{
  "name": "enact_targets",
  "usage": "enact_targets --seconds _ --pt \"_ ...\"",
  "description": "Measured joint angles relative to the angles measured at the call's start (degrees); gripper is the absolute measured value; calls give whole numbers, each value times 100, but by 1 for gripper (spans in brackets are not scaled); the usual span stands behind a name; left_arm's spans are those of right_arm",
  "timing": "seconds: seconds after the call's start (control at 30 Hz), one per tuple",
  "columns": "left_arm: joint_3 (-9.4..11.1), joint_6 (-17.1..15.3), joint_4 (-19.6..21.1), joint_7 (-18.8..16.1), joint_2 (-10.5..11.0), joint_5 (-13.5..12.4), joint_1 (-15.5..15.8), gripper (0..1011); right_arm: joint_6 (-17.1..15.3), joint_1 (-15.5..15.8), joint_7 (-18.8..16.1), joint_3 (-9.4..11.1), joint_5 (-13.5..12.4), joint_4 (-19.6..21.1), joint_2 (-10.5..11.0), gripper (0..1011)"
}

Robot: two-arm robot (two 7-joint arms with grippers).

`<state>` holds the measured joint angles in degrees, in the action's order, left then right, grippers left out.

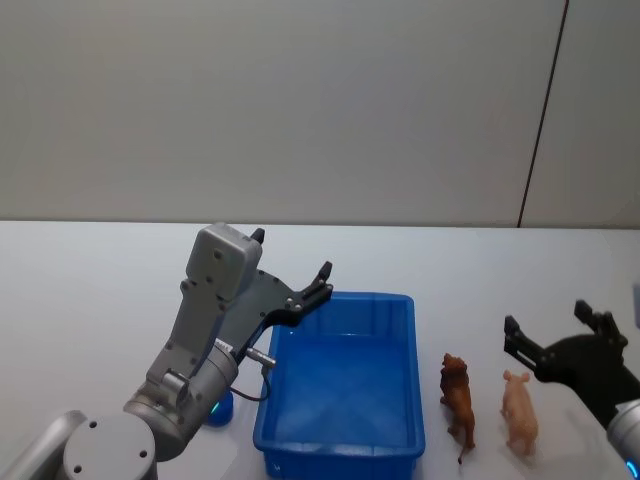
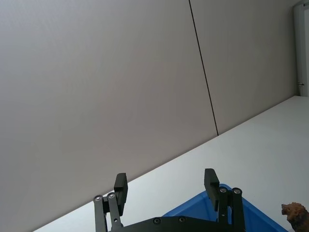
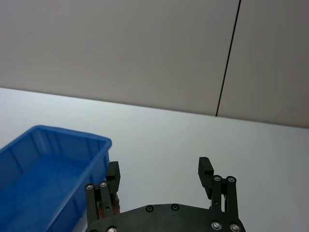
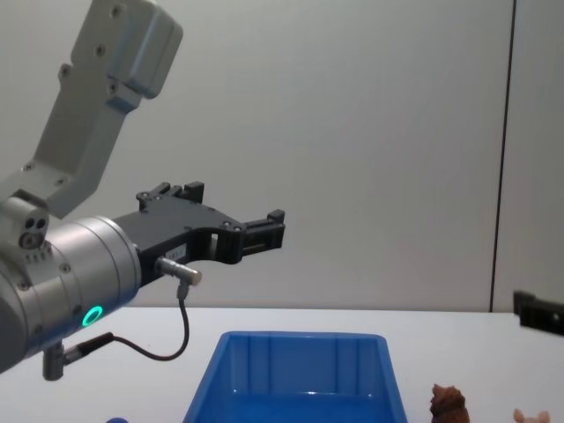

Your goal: Pick up the two dolls from the table and place them into the box.

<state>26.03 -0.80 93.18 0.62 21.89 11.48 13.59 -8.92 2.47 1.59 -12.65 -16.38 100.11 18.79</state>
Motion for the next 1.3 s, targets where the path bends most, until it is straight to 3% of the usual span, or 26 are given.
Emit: enact_targets --seconds 0.8,1.3 --pt "0 0 0 0 0 0 0 1001 -864 102 643 -229 484 -321 -331 1001" --pt "0 0 0 0 0 0 0 1001 -1024 149 858 -329 703 -503 -517 1000"
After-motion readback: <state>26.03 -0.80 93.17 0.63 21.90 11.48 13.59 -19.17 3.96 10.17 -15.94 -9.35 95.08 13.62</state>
